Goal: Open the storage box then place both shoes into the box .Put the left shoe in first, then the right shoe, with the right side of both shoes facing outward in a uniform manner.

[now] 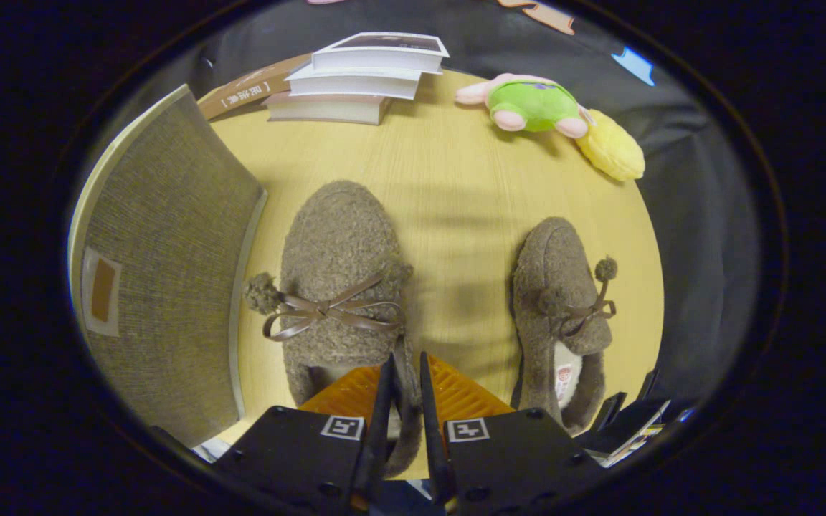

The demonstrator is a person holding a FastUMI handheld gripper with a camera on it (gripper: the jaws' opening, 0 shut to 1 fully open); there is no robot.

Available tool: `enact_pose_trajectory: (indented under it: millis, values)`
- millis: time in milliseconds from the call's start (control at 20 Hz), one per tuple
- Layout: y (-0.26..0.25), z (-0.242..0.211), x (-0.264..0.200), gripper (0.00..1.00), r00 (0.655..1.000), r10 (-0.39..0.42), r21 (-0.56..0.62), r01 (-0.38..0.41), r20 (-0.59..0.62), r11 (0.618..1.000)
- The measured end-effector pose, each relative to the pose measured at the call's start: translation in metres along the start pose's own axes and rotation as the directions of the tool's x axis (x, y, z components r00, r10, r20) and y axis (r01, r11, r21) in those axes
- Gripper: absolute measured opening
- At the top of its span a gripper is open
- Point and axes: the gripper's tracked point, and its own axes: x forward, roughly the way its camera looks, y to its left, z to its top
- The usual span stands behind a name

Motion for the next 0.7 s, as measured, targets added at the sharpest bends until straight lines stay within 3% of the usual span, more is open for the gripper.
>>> enact_pose_trajectory:
  millis: [300, 400, 700]
  values:
    - [0.012, -0.002, 0.004, 0.27, 0.998, 0.051, 0.024, -0.05, -0.024, 0.998]
    - [0.012, -0.003, 0.004, 0.13, 0.998, 0.046, 0.05, -0.044, -0.041, 0.998]
    - [0.012, -0.002, -0.001, 0.04, 1.0, 0.028, 0.078, -0.027, -0.013, 0.997]
